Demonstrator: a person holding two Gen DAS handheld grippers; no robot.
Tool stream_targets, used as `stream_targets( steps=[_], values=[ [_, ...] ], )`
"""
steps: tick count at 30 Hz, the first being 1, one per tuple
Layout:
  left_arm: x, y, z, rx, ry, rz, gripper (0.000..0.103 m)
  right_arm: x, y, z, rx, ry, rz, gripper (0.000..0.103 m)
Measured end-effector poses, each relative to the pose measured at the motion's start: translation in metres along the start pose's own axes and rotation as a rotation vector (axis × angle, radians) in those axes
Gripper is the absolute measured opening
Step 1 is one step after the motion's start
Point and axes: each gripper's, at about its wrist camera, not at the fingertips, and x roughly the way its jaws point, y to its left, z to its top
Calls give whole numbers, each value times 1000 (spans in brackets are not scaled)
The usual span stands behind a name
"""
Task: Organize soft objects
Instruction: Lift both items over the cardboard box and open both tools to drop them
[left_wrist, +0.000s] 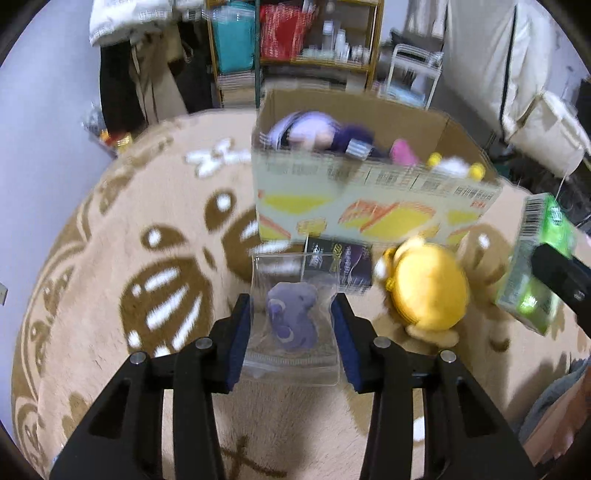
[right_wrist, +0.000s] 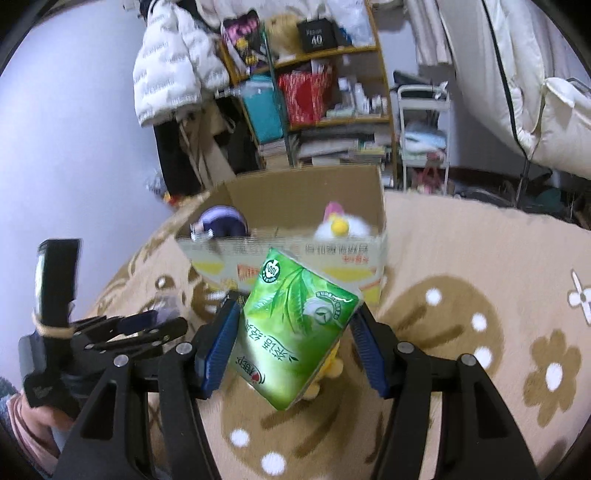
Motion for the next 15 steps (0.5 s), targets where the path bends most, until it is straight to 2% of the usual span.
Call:
stream_targets(
  steps=[9,15],
  values=[
    [-52,-2,24,10,-297,-2,42,0,-11,27,19,-65,12,65],
    [-61,-13,49,72,-387,52,42,16,-13,42,34,-60,25,65]
  ],
)
